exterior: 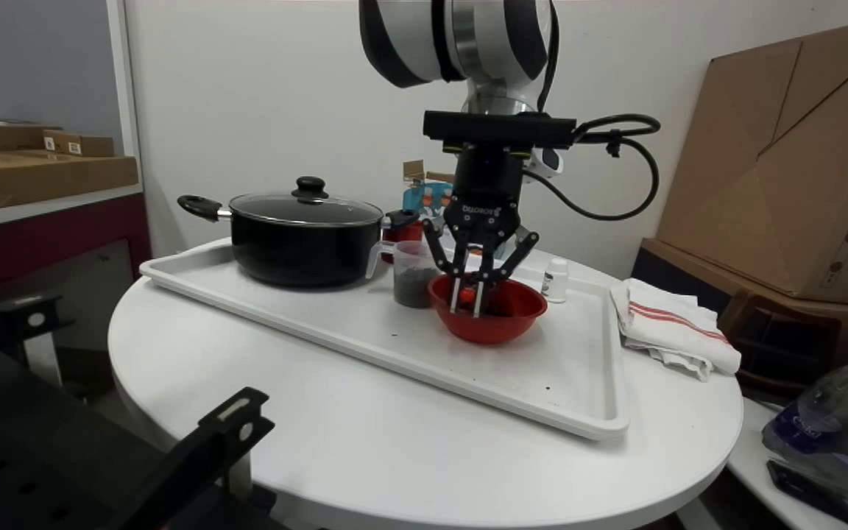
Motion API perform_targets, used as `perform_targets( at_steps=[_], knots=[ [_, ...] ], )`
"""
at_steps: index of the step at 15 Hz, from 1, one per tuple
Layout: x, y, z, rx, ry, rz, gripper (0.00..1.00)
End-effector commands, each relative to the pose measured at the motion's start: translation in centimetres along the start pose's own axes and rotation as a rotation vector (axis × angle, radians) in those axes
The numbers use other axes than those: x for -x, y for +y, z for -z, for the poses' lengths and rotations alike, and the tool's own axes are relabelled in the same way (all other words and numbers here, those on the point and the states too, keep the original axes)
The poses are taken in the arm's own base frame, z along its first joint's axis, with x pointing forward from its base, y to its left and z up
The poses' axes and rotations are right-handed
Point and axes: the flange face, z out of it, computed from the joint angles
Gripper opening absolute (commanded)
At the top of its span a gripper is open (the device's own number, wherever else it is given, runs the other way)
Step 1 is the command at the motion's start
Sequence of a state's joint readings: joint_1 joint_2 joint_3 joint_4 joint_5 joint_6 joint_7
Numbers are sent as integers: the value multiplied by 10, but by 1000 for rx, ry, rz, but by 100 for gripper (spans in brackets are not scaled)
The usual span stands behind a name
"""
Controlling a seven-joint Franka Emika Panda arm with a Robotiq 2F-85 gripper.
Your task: Take a spoonful of the contents of the red bowl and put it in the jug
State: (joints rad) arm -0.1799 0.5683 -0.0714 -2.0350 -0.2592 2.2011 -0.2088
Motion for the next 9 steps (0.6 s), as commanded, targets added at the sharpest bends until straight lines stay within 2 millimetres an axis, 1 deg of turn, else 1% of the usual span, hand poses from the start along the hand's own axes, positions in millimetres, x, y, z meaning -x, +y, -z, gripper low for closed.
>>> perform_targets(
  at_steps=[1, 6, 9],
  knots=[
    [11, -6, 11, -12, 39, 11, 9],
    [10, -13, 23, 5, 55, 32, 9],
    [5, -22, 32, 15, 67, 54, 9]
  ],
)
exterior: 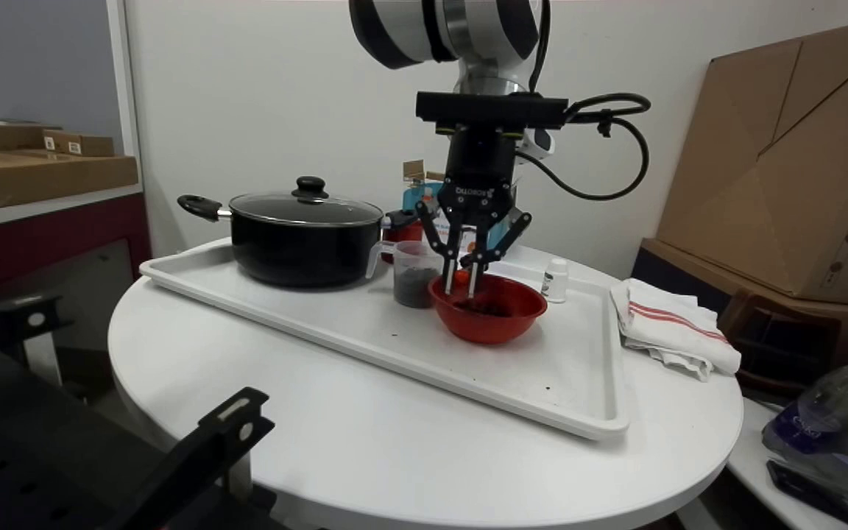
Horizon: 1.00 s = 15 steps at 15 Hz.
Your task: Take a spoonful of the contents of the red bowl and put it in the jug
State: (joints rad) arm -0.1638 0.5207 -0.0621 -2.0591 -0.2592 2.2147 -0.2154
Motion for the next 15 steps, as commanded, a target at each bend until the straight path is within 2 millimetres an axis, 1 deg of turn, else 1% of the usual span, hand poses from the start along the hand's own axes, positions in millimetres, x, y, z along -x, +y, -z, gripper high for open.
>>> perform_targets(
  at_steps=[1, 10, 15],
  knots=[
    [1, -13, 14, 3, 31, 35, 9],
    [-14, -40, 30, 26, 47, 86, 8],
    [-20, -56, 35, 42, 51, 115, 9]
  ],
)
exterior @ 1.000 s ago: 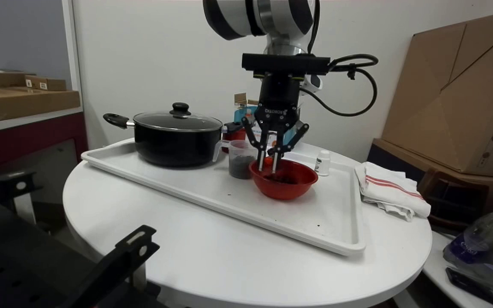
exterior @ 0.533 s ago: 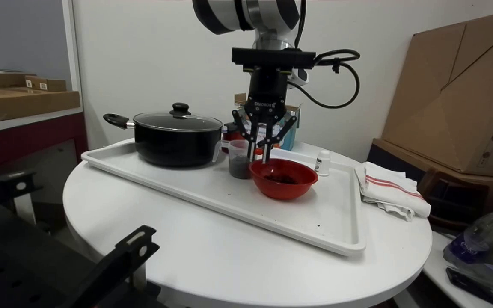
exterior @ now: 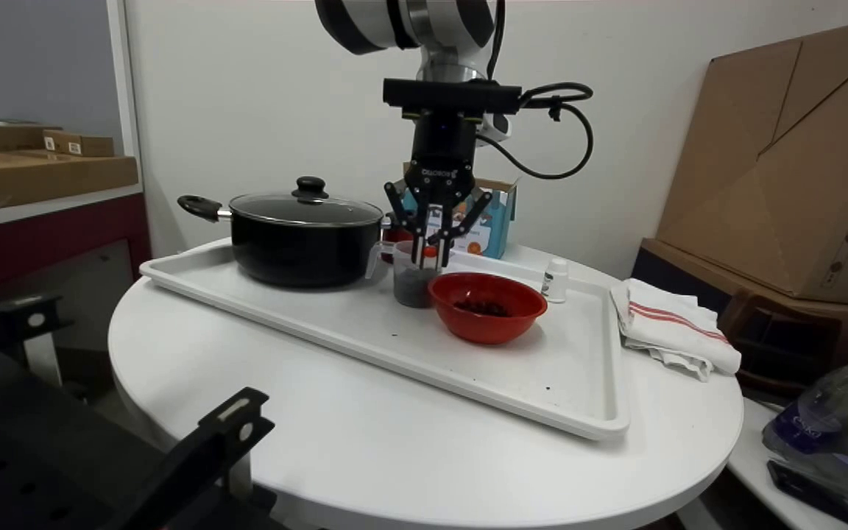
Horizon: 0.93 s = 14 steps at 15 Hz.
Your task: Take a spoonful of the contents of the red bowl and put it in the jug
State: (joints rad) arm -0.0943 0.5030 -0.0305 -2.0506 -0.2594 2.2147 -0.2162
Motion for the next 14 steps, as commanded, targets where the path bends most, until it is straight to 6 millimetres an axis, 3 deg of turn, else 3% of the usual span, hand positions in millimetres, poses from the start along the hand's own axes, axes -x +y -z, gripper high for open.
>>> perform_targets(
  at_steps=[1, 10, 14],
  knots=[
    [-4, -10, 10, 13, 12, 32, 9],
    [-7, -23, 9, 37, -5, 57, 9],
    [-2, -23, -1, 34, -33, 52, 9]
  ],
)
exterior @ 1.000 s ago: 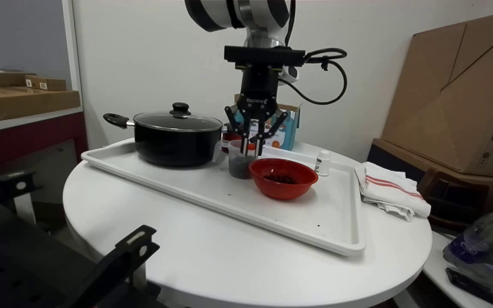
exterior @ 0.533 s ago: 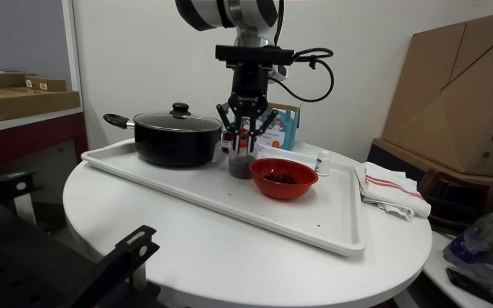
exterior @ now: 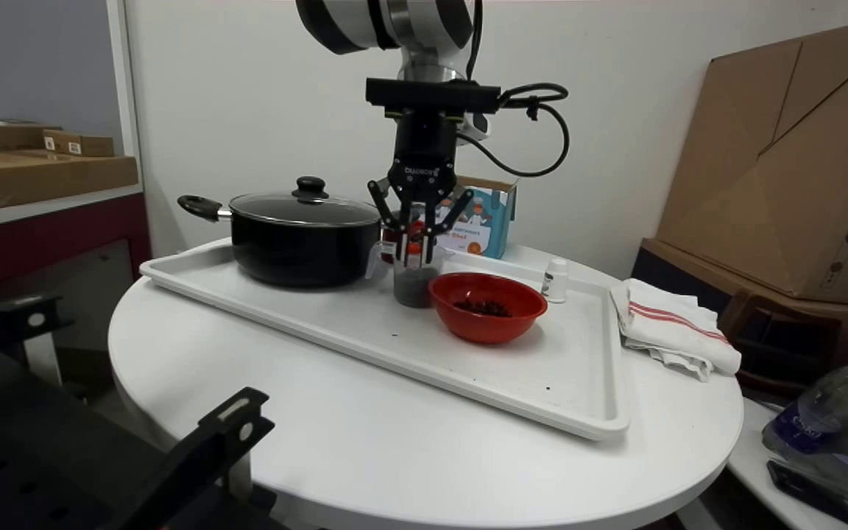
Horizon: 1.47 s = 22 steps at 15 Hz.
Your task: Take a spoonful of the contents of the red bowl and put it in the jug
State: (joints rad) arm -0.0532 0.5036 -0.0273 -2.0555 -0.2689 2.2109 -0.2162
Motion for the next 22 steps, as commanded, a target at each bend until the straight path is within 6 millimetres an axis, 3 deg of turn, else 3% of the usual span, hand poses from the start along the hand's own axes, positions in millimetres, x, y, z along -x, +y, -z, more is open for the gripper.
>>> perform_targets(
  at_steps=[1, 5, 10, 22],
  knots=[
    [7, 1, -7, 18, -41, 7, 9],
    [12, 4, -14, 33, -82, 17, 8],
    [13, 12, -8, 82, -123, 42, 8],
    [-10, 0, 34, 207, -176, 118, 8]
  ],
)
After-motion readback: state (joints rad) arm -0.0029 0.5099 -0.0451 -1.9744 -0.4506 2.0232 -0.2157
